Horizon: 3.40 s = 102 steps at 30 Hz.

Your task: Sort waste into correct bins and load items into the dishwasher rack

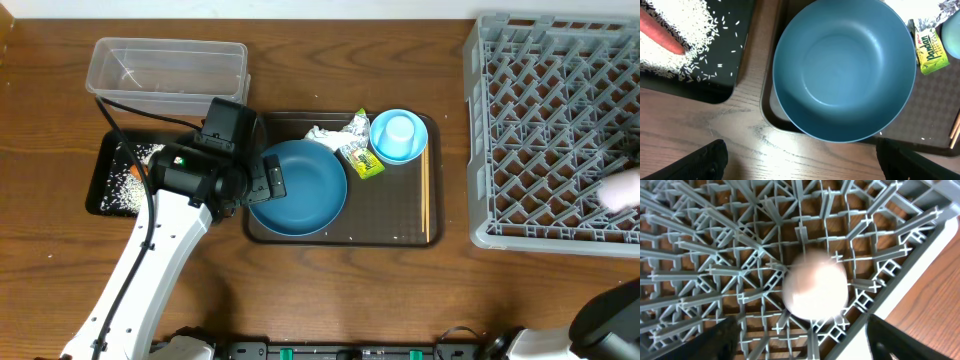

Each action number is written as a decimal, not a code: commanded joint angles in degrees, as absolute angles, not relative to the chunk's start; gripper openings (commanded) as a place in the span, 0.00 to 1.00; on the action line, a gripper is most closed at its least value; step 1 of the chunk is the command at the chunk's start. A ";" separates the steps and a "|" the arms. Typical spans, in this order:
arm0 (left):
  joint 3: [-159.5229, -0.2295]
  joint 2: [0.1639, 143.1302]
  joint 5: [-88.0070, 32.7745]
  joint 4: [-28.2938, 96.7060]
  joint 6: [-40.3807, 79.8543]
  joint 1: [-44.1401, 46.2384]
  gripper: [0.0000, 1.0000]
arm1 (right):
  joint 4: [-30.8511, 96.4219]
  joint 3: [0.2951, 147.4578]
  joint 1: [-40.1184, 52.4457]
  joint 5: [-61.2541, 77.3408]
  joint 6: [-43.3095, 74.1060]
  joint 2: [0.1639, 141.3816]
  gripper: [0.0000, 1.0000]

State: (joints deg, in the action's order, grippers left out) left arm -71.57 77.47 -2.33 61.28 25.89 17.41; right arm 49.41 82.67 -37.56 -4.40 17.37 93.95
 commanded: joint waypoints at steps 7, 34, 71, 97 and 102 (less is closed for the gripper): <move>-71.42 77.58 -1.23 61.45 26.65 17.45 0.98 | 49.36 84.25 -36.77 5.39 16.62 94.59 0.86; -71.42 77.58 -1.23 61.45 26.65 17.45 0.98 | 43.66 85.86 15.57 -2.87 17.85 101.71 0.99; -71.42 77.58 -1.23 61.45 26.65 17.45 0.98 | 39.22 85.80 21.52 -4.34 18.17 112.64 0.75; -71.42 77.58 -1.23 61.45 26.65 17.45 0.98 | 51.05 100.42 18.87 -6.20 17.54 106.52 0.45; -71.42 77.58 -1.23 61.45 26.65 17.45 0.98 | 55.51 105.23 14.52 -8.67 16.67 103.79 0.45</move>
